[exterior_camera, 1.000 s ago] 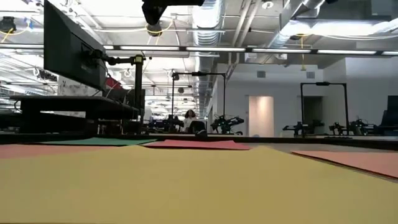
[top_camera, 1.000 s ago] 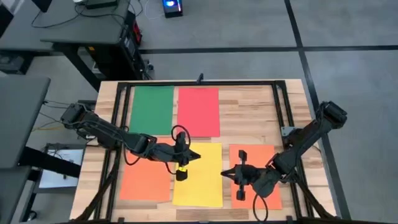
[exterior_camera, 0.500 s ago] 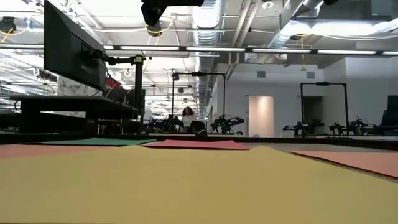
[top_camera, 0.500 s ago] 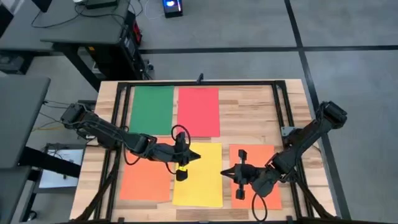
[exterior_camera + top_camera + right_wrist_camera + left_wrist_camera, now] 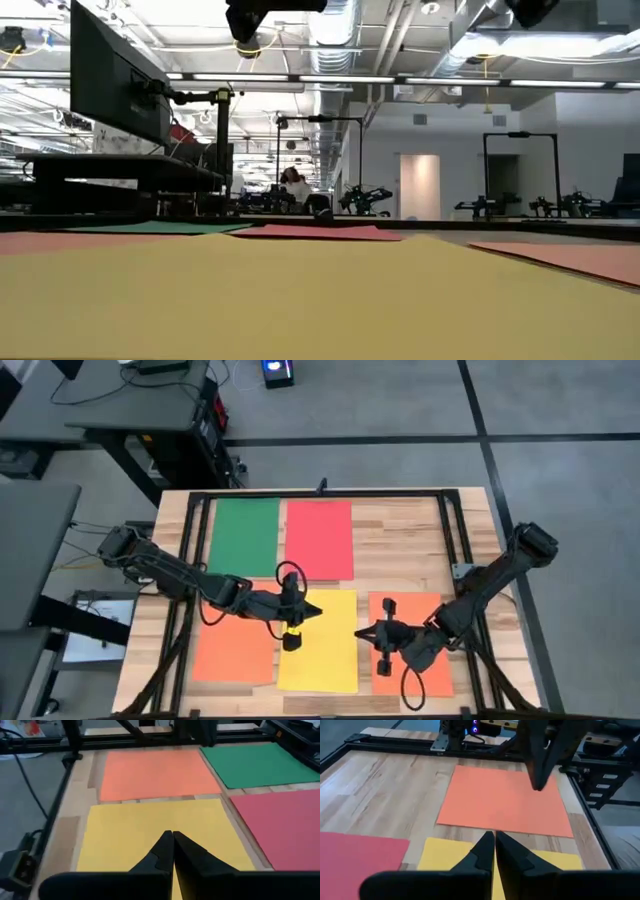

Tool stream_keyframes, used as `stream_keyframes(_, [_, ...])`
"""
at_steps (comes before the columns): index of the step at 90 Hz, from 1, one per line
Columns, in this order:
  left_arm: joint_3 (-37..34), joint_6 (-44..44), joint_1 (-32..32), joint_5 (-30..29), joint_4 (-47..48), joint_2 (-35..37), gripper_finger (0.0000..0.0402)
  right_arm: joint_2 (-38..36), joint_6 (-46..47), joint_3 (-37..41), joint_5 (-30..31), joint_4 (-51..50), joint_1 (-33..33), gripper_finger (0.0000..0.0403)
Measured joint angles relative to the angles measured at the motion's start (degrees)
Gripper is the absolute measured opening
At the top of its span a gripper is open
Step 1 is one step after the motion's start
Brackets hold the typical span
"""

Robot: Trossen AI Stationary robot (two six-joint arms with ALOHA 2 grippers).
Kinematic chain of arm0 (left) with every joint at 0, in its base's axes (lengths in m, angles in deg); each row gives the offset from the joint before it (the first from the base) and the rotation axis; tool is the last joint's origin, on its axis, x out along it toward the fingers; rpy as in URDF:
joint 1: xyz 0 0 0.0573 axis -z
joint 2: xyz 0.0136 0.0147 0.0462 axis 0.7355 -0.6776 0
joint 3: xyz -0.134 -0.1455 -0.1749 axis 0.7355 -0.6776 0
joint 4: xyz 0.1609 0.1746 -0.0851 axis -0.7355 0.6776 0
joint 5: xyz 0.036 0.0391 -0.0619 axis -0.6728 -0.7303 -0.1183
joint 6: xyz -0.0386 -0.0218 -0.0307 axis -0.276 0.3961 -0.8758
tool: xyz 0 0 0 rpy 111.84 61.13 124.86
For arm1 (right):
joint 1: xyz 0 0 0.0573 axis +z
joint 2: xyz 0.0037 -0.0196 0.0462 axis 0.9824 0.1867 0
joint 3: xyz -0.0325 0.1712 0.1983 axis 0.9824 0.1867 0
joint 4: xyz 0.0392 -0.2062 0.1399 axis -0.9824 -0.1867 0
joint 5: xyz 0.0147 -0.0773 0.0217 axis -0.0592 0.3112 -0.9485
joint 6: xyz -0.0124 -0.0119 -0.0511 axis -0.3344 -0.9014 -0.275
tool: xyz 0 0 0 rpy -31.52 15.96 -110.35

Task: Organize paper
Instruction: Stack the orange paper on top of the orange paper

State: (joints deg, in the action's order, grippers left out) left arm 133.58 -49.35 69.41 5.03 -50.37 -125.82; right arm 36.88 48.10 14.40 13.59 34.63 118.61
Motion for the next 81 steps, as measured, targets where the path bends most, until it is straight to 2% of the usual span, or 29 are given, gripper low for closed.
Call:
stream_keyframes(35, [0.0, -2.84, 0.05, 0.0, 0.5, 0.0, 0.0, 0.0, 1.0, 1.14, -0.26, 0.3, -1.37, 0.0])
stream_keyframes(44, [0.0, -4.54, 0.39, -0.01, 1.57, 0.0, 0.0, -0.11, 2.07, 0.33, -5.74, -4.66, -0.54, 0.0006])
stream_keyframes(53, [0.0, -4.55, 0.48, 0.02, 2.59, 0.0, 0.0, -0.17, 9.19, -1.41, -12.16, -11.83, 0.21, 0.0018])
stream_keyframes(63, [0.0, -4.55, 0.45, 0.02, 3.07, 0.0, 0.0, -0.03, 14.87, -1.57, -15.51, -17.87, 1.87, 0.004])
stream_keyframes(75, [0.0, -4.57, 0.39, 0.0, 3.03, 0.0, 0.0, -0.03, 16.1, -1.57, -20.48, -19.58, 5.34, 0.0068])
stream_keyframes(81, [0.0, -4.56, 0.39, 0.01, 3.03, 0.0, 0.0, -0.02, 16.48, -1.57, -21.12, -19.05, 7.47, 0.0081])
